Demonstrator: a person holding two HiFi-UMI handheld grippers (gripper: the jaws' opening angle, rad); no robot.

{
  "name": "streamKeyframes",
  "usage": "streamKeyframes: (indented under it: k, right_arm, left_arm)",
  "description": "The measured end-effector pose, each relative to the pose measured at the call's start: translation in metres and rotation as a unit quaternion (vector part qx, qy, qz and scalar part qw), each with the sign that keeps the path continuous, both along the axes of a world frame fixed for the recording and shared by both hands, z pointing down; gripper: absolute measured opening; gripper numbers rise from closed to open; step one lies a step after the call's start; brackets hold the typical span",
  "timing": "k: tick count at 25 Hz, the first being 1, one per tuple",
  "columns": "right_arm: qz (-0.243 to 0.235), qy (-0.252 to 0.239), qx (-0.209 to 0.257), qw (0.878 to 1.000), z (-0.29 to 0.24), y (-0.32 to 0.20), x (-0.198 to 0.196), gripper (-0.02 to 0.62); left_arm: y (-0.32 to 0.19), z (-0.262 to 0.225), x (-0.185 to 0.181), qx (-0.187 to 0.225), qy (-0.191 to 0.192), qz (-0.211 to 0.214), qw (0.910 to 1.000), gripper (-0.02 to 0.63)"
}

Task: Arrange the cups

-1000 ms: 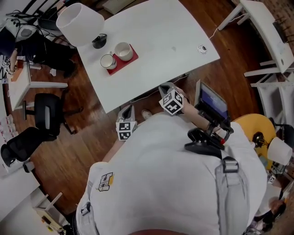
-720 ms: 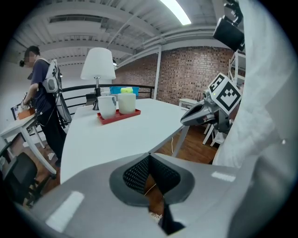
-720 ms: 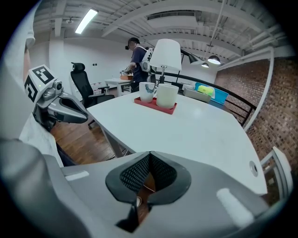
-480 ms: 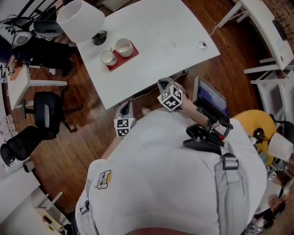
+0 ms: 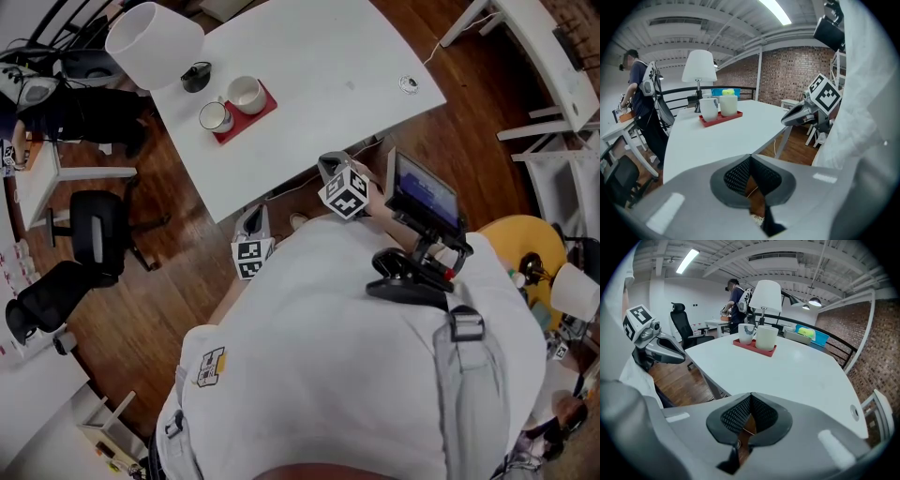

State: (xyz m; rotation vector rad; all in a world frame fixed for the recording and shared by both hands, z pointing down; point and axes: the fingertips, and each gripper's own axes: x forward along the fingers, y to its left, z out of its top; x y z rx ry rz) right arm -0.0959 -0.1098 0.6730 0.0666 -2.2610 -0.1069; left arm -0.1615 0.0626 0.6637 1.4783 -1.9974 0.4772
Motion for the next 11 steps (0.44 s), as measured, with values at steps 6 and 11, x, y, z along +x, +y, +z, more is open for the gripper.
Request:
streamKeyframes:
  k: [6,11]
  right_arm:
    - [-0.004,-0.004,0.003,1.0,-0.0006,0.0007,-0.0053,0.0]
    - [-0.007,-0.005,0.005,1.0,-0.0021,-0.0006,-0.0086,0.0]
  left_arm:
    - [0.0012,-0.0006,-0.0031,0.001,-0.004,-0.003,1.0,0.0]
    - [-0.0002,-0.002,-0.0045,0.004,-0.004,-0.004,1.0,0.0]
